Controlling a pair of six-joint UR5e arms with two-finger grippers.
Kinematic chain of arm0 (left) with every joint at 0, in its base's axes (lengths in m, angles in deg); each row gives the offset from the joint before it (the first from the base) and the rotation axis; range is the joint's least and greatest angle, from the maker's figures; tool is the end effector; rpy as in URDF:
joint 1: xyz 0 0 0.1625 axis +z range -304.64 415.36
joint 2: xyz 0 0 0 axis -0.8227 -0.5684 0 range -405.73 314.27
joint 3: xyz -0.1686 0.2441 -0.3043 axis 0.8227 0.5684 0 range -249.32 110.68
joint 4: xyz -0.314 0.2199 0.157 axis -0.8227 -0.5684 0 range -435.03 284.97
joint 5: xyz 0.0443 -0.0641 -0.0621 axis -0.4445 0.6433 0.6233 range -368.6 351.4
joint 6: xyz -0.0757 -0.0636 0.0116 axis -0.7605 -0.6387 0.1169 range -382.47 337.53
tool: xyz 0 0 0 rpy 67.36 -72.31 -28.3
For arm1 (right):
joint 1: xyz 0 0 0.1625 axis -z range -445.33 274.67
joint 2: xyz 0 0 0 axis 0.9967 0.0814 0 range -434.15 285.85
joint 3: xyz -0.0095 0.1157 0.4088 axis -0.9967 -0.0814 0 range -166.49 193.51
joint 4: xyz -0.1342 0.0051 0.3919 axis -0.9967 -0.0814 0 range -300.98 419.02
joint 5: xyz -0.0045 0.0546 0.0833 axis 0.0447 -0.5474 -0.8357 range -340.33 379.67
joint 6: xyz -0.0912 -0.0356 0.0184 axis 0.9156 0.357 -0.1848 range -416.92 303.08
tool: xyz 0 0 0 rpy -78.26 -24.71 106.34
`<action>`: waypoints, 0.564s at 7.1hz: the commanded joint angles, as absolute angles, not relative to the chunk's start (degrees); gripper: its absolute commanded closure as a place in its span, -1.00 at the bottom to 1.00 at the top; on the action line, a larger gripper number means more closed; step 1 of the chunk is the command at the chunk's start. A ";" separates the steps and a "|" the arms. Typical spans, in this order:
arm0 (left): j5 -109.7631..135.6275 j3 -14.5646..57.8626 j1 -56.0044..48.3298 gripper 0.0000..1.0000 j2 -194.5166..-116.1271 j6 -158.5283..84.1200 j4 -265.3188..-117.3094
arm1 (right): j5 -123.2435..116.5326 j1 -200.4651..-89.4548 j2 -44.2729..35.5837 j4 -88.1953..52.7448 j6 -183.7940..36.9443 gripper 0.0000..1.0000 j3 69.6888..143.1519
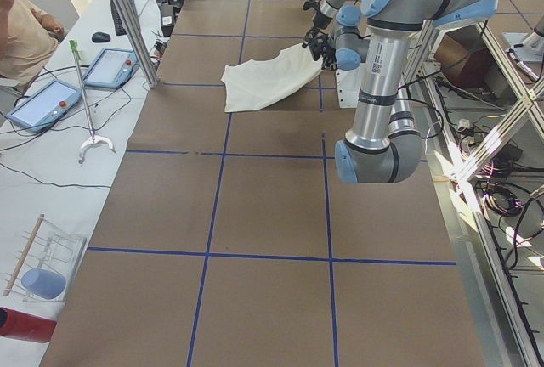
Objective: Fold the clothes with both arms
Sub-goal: 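Pull the folded shirt toward the robot with both grippers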
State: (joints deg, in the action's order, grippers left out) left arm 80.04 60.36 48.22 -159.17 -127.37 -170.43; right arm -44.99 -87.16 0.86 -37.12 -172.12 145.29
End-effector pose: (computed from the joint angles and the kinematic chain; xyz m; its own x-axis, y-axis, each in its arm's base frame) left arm 0.4549 -0.1937 0.1463 0.3135 -0.2983 -0.9015 0.2347 0.9443 -0.2308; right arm -0.4518 -0.1906 0.2250 0.4207 0.3984 0.8150 -0.5953 0.7992 -0.0833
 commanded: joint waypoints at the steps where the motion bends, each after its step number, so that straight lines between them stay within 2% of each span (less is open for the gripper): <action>1: 81.74 71.96 48.15 1.00 -159.46 -127.68 -160.33 | -45.20 -80.79 0.38 -49.66 -174.33 1.00 158.84; 3: 82.10 70.26 48.15 1.00 -159.63 -126.98 -159.76 | -45.28 -80.76 -0.67 -50.40 -174.08 1.00 157.75; 4: 81.93 67.55 47.02 1.00 -159.89 -124.80 -159.85 | -45.28 -82.85 -1.46 -50.23 -173.91 1.00 154.35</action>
State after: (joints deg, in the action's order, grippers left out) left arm 81.97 69.86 47.93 -159.66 -126.65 -160.03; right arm -45.27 -81.40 -0.64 -50.01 -174.04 157.07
